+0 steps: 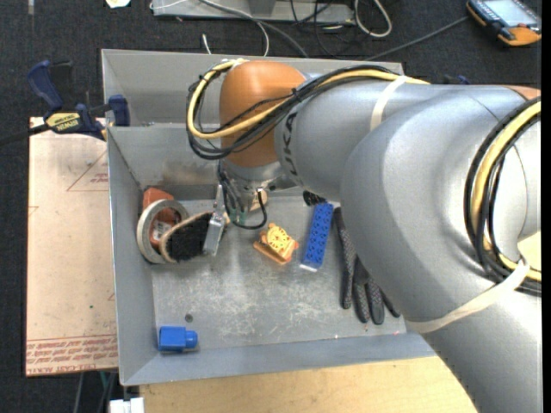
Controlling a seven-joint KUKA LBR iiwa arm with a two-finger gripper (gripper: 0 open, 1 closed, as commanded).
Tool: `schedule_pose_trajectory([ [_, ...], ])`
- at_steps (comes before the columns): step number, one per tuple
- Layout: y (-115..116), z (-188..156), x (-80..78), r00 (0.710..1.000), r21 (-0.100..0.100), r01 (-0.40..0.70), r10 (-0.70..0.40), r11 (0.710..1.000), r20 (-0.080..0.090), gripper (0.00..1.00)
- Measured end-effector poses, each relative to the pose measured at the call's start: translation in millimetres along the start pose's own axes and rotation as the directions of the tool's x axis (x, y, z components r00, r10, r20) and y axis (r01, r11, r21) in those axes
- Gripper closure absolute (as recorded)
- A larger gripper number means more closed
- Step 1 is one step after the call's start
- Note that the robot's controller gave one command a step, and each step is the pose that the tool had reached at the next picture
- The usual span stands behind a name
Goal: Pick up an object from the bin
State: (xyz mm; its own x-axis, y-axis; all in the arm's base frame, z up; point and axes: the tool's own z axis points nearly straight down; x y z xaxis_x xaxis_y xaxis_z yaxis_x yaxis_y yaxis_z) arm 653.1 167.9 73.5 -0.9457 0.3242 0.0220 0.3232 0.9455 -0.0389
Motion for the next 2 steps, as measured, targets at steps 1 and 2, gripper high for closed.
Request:
schedule_pose_trajectory([
  [1,-0.2,0.0,0.0,1.0,-0.001,-0.001,0.001,1.0,0.0,0.0],
  [2,2.3,0.0,0.1,0.999,0.002,0.034,-0.034,0.999,0.0,0.0],
])
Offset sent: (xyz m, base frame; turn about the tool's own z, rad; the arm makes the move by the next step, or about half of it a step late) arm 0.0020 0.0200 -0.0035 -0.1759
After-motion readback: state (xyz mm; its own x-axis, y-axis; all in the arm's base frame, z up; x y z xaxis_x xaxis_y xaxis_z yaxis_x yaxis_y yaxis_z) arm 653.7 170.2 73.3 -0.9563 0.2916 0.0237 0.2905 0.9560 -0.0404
